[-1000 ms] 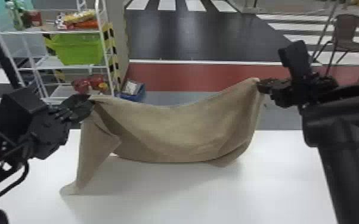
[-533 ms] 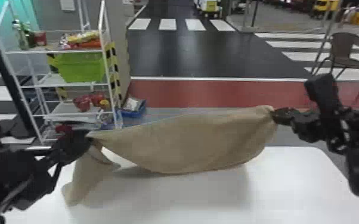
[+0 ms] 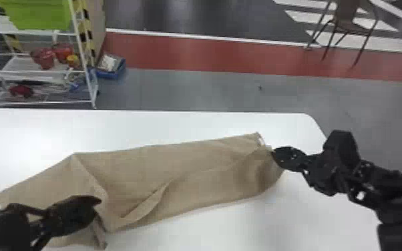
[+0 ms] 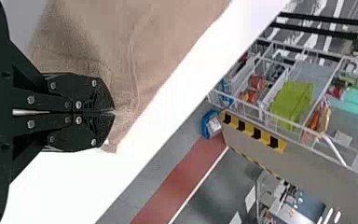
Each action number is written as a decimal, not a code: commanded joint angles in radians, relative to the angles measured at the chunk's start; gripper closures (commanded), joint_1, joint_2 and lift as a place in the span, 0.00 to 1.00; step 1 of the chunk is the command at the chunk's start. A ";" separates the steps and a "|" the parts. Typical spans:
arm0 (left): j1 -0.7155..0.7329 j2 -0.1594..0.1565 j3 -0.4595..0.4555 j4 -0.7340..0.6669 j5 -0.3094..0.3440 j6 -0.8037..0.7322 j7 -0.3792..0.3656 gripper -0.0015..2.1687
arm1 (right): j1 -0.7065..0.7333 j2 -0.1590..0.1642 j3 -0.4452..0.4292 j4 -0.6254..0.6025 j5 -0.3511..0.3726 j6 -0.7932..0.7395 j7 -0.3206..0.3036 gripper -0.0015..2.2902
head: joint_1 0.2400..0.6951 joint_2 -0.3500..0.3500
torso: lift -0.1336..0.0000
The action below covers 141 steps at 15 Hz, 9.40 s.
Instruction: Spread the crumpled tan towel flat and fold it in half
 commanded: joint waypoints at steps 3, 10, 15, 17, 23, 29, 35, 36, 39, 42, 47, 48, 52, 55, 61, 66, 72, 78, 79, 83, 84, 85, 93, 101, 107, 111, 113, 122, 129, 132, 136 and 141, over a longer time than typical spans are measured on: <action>-0.002 0.023 -0.006 -0.008 -0.152 -0.024 -0.091 0.98 | -0.062 -0.002 -0.047 0.026 -0.009 0.007 0.003 0.57 | 1.00 0.19 | 0.08; 0.016 0.043 0.069 -0.012 -0.202 0.000 -0.102 0.53 | -0.109 -0.019 -0.129 0.156 0.017 -0.017 -0.019 0.57 | 1.00 0.16 | 0.08; 0.018 0.046 0.073 0.034 -0.212 0.117 -0.033 0.51 | -0.092 -0.015 -0.177 0.135 -0.026 -0.002 -0.016 0.57 | 1.00 0.16 | 0.08; 0.027 0.046 0.069 0.037 -0.204 0.117 -0.022 0.17 | -0.095 -0.015 -0.186 0.135 -0.052 0.014 -0.011 0.57 | 1.00 0.17 | 0.08; 0.076 0.044 0.011 -0.046 -0.205 0.215 0.042 0.01 | -0.085 0.007 -0.149 0.090 -0.065 0.072 -0.002 0.57 | 1.00 0.18 | 0.08; 0.099 0.061 -0.171 -0.101 -0.212 0.700 0.153 0.10 | -0.120 0.018 -0.097 0.113 -0.045 0.069 -0.016 0.57 | 1.00 0.21 | 0.08; 0.090 0.057 -0.266 -0.118 -0.207 0.832 0.179 0.10 | -0.184 0.033 -0.057 0.152 -0.084 0.139 -0.031 0.57 | 1.00 0.20 | 0.08; 0.090 0.058 -0.271 -0.129 -0.201 0.859 0.170 0.10 | -0.198 0.033 -0.054 0.150 -0.114 0.185 -0.031 0.57 | 1.00 0.20 | 0.08; 0.088 0.052 -0.285 -0.137 -0.199 0.881 0.150 0.10 | -0.206 0.041 -0.040 0.132 -0.112 0.222 -0.030 0.57 | 1.00 0.20 | 0.08; 0.093 0.058 -0.329 -0.138 -0.198 0.973 0.147 0.10 | -0.183 0.042 -0.042 0.141 -0.111 0.198 -0.030 0.57 | 1.00 0.20 | 0.08; 0.064 0.054 -0.346 -0.100 -0.198 0.979 0.148 0.12 | -0.170 0.041 -0.065 0.141 -0.115 0.182 -0.030 0.57 | 1.00 0.16 | 0.08; 0.052 0.054 -0.345 -0.086 -0.196 0.979 0.151 0.12 | -0.169 0.041 -0.070 0.141 -0.117 0.182 -0.030 0.57 | 1.00 0.16 | 0.08; 0.019 0.058 -0.334 -0.044 -0.213 0.976 0.138 0.25 | -0.149 0.041 -0.096 0.142 -0.126 0.158 -0.030 0.57 | 1.00 0.15 | 0.08; 0.002 0.061 -0.302 -0.040 -0.222 0.976 0.098 0.25 | -0.137 0.042 -0.116 0.144 -0.132 0.146 -0.030 0.57 | 1.00 0.16 | 0.08; -0.077 0.049 -0.199 -0.112 -0.253 0.970 -0.152 0.36 | -0.108 0.051 -0.131 0.144 -0.141 0.133 -0.030 0.57 | 1.00 0.17 | 0.08; -0.004 0.041 -0.230 -0.172 -0.261 1.025 -0.169 0.27 | -0.092 0.059 -0.152 0.142 -0.143 0.124 -0.030 0.57 | 1.00 0.18 | 0.08; 0.041 0.054 -0.380 -0.137 -0.271 1.203 0.053 0.27 | -0.077 0.061 -0.155 0.147 -0.144 0.096 -0.031 0.57 | 1.00 0.12 | 0.08; 0.035 0.063 -0.383 -0.120 -0.317 1.264 0.087 0.31 | -0.071 0.059 -0.174 0.155 -0.149 0.078 -0.031 0.57 | 1.00 0.12 | 0.08; 0.035 0.066 -0.382 -0.121 -0.322 1.286 0.067 0.53 | -0.071 0.058 -0.174 0.156 -0.150 0.075 -0.031 0.57 | 1.00 0.12 | 0.08; 0.035 0.077 -0.354 -0.132 -0.365 1.310 0.064 0.99 | -0.078 0.054 -0.177 0.162 -0.154 0.066 -0.031 0.57 | 1.00 0.14 | 0.08; 0.035 0.092 -0.342 -0.140 -0.396 1.307 0.067 0.99 | -0.080 0.054 -0.182 0.162 -0.157 0.066 -0.033 0.57 | 1.00 0.16 | 0.08; 0.036 0.107 -0.337 -0.144 -0.440 1.295 0.075 0.99 | -0.085 0.054 -0.186 0.162 -0.158 0.063 -0.033 0.57 | 1.00 0.18 | 0.08; 0.027 0.235 -0.317 -0.167 -0.771 1.194 0.138 0.99 | -0.077 0.062 -0.198 0.135 -0.166 0.053 -0.034 0.57 | 1.00 0.38 | 0.08; -0.220 0.196 -0.392 -0.189 -0.790 1.209 0.184 0.95 | -0.126 0.094 -0.201 -0.020 -0.241 0.195 -0.071 0.57 | 1.00 0.47 | 0.08; -0.628 0.072 -0.520 0.021 -0.784 1.206 0.168 0.95 | -0.396 0.077 -0.137 0.080 -0.221 0.320 -0.188 0.57 | 0.81 0.36 | 0.08; -0.757 0.052 -0.494 0.092 -0.774 1.212 0.161 0.95 | -0.569 0.024 -0.117 0.138 -0.215 0.471 -0.211 0.57 | 0.56 0.31 | 0.08; -0.688 0.063 -0.434 0.008 -0.759 1.209 0.142 0.95 | -0.485 -0.015 -0.174 0.053 -0.285 0.514 -0.201 0.57 | 0.49 0.30 | 0.08; -0.014 0.169 -0.309 -0.167 -0.705 1.188 0.302 0.95 | 0.221 0.030 -0.329 -0.057 -0.361 -0.066 -0.102 0.57 | 1.00 0.37 | 0.08; 0.164 0.227 -0.263 -0.066 -0.724 1.197 0.408 0.96 | 0.414 0.011 -0.286 -0.017 -0.273 -0.278 -0.063 0.57 | 1.00 0.52 | 0.08; 0.180 0.229 -0.262 -0.002 -0.725 1.197 0.454 0.95 | 0.458 0.011 -0.255 -0.014 -0.239 -0.336 -0.057 0.57 | 1.00 0.59 | 0.08; 0.208 0.242 -0.256 0.003 -0.773 1.209 0.457 0.39 | 0.512 0.007 -0.258 -0.029 -0.229 -0.339 -0.007 0.57 | 1.00 0.70 | 0.08; 0.257 0.276 -0.248 0.023 -0.828 1.267 0.460 0.03 | 0.606 -0.001 -0.290 -0.029 -0.227 -0.419 0.118 0.37 | 1.00 0.83 | 0.08</action>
